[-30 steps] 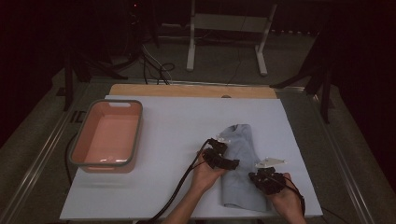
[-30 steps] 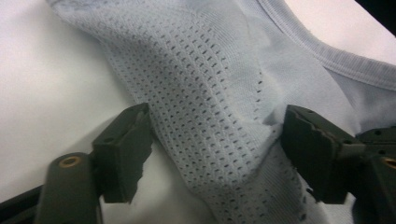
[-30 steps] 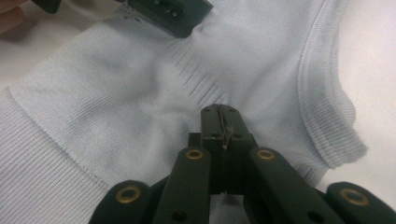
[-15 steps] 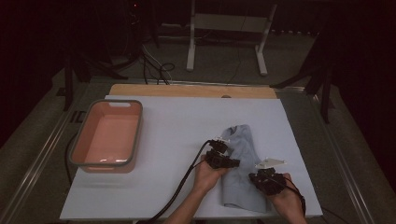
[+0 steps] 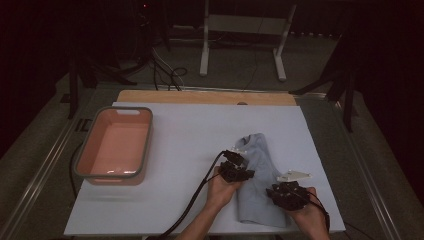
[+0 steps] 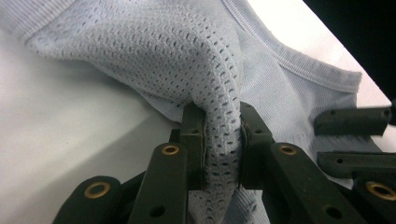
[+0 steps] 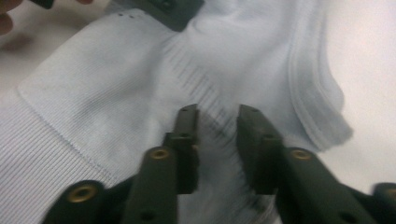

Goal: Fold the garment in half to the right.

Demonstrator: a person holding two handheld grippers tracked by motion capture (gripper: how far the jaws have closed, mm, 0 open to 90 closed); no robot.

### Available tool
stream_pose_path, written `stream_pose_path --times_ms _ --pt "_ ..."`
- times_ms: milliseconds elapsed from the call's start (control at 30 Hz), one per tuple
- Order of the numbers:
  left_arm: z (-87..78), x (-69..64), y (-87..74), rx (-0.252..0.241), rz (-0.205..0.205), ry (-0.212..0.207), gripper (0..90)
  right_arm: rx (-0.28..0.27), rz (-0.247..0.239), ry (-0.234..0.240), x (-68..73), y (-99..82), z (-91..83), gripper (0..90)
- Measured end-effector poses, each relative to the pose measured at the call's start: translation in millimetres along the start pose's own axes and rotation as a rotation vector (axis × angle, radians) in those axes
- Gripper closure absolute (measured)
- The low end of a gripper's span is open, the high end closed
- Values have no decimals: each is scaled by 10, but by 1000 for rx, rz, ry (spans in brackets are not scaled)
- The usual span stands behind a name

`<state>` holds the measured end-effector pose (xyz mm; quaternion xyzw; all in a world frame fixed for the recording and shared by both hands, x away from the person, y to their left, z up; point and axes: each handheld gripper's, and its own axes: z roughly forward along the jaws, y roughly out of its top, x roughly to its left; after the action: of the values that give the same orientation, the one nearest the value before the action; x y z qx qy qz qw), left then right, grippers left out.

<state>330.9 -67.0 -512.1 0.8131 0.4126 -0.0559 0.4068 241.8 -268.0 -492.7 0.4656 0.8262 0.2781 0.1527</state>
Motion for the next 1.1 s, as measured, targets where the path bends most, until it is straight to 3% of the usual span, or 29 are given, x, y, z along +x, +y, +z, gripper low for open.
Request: stream_pose_path --times_ms 100,233,300,367,700,800,900,1000,1100 --pt "-34 3 -1 0 11 11 771 -7 -1 -14 23 -16 -27 519" --pt "-58 6 -4 -7 22 18 771 -7 -1 -29 47 -15 -33 477" --pt "-71 13 -10 -11 23 21 770 -9 7 -58 82 -18 -43 347" --pt "-76 18 -12 -8 25 22 770 -8 16 -63 78 -22 -45 300" --pt "-98 27 -24 -10 33 38 769 -10 55 -77 50 -73 -91 228" --pt "-142 84 -34 -18 14 44 770 25 72 -80 6 -118 -61 224" --pt "-162 109 -44 -17 13 45 770 34 117 -36 -38 -128 -34 236" --pt "-162 113 -46 -19 9 45 769 37 126 -28 -46 -126 -26 240" --pt "-153 115 -52 -18 9 45 769 63 181 25 -103 -133 46 282"
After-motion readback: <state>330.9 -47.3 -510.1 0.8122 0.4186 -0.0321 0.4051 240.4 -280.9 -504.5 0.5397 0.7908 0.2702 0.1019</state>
